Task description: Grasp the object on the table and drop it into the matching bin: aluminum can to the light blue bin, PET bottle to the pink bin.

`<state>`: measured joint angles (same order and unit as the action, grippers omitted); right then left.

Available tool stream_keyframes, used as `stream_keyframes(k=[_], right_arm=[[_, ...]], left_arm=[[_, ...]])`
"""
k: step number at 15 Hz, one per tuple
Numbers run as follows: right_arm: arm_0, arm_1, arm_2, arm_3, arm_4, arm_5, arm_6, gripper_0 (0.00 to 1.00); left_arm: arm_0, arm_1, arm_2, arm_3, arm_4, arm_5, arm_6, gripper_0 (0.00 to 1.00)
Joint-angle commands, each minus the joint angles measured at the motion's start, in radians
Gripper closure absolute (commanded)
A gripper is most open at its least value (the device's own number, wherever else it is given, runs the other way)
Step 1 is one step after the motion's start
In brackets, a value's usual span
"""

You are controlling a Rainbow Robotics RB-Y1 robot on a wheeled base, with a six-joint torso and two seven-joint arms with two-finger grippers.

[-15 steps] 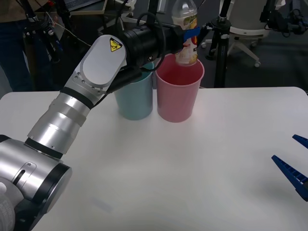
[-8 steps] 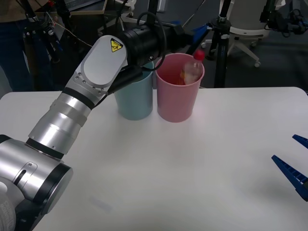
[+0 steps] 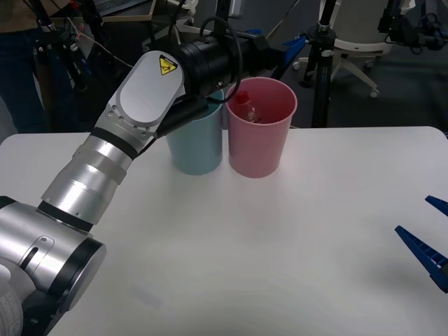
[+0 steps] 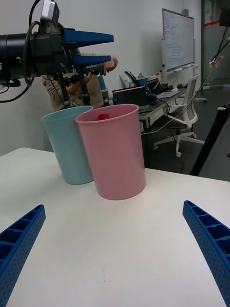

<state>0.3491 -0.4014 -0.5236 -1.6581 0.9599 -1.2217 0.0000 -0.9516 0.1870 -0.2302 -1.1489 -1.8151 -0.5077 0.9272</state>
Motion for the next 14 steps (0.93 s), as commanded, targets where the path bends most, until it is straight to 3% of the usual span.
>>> stream_keyframes(k=[1, 3, 6, 10, 11, 14], right_arm=[[0.000, 0.000, 0.000, 0.000, 0.000, 0.000, 0.000, 0.00], [0.000, 0.000, 0.000, 0.000, 0.000, 0.000, 0.000, 0.00], [0.000, 0.000, 0.000, 0.000, 0.000, 0.000, 0.000, 0.00], [0.000, 0.000, 0.000, 0.000, 0.000, 0.000, 0.000, 0.00], [0.000, 0.000, 0.000, 0.000, 0.000, 0.000, 0.000, 0.00], [0.000, 0.000, 0.000, 0.000, 0.000, 0.000, 0.000, 0.00]], left_arm=[[0.000, 0.000, 0.000, 0.000, 0.026, 0.000, -0.016, 0.00], [0.007, 0.008, 0.000, 0.000, 0.060, 0.000, -0.056, 0.00], [0.025, 0.039, 0.000, -0.002, 0.180, -0.011, -0.186, 0.00], [0.027, 0.132, -0.001, -0.002, 0.346, -0.095, -0.295, 0.00], [0.027, 0.170, -0.012, -0.002, 0.399, -0.120, -0.320, 0.00], [0.027, 0.319, -0.143, -0.006, 0.703, -0.126, -0.444, 0.00]])
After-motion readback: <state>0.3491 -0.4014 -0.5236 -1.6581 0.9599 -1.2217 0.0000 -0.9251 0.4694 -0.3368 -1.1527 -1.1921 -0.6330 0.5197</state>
